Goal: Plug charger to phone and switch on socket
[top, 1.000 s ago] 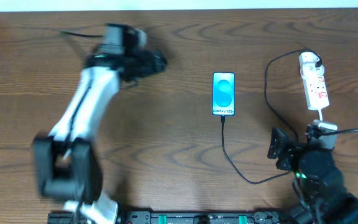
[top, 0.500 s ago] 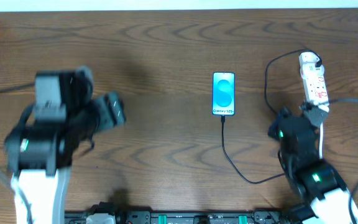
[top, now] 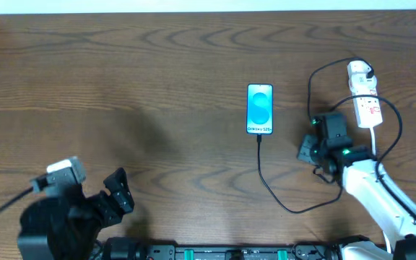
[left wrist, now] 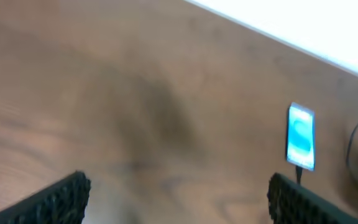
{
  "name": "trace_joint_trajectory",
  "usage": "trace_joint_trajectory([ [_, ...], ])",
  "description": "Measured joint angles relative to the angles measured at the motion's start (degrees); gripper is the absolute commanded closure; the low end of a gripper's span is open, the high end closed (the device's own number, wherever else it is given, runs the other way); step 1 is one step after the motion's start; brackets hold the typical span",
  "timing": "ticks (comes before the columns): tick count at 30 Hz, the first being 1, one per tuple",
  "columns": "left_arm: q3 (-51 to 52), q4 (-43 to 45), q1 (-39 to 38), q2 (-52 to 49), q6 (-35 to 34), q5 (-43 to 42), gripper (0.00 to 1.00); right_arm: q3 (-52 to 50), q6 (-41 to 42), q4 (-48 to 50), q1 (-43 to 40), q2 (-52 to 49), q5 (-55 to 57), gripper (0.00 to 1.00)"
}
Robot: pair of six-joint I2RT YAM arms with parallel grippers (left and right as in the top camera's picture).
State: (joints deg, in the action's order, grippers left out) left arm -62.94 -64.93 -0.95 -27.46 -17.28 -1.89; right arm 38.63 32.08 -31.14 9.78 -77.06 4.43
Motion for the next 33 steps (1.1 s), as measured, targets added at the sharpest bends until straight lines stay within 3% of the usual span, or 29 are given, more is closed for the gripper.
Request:
trace_joint_trajectory([
  [6, 14.95, 22.14, 0.0, 2.1, -0.74, 0.61, 0.09, 8.94, -1.38, -15.52, -8.79, 1.25, 5.09, 0.99],
  [9, 21.79, 34.14, 0.0, -0.26, -0.9, 0.7, 0.08, 11.82, -1.62, -16.02, -13.44, 1.6, 6.03, 0.99],
  [12, 25.81, 40.15, 0.0, -5.29, -0.9, 0.76, 0.09, 13.77, -1.75, -12.85, -19.08, 1.57, 5.68, 0.99],
  [18, 26.71, 40.85, 0.0, -8.7, -0.87, -3.69, 0.08, 21.11, -1.55, -10.49, -27.02, -2.91, 1.53, 0.99],
  [24, 26.69, 39.19, 0.0, -3.52, -0.66, -5.55, 0.08, 35.98, -1.51, -16.28, -29.33, -17.31, -1.4, 0.99],
  [33, 26.67, 28.15, 0.0, 6.45, 1.95, -5.73, 0.08, 55.08, 0.52, -19.3, -29.38, -38.69, -6.03, 0.99],
])
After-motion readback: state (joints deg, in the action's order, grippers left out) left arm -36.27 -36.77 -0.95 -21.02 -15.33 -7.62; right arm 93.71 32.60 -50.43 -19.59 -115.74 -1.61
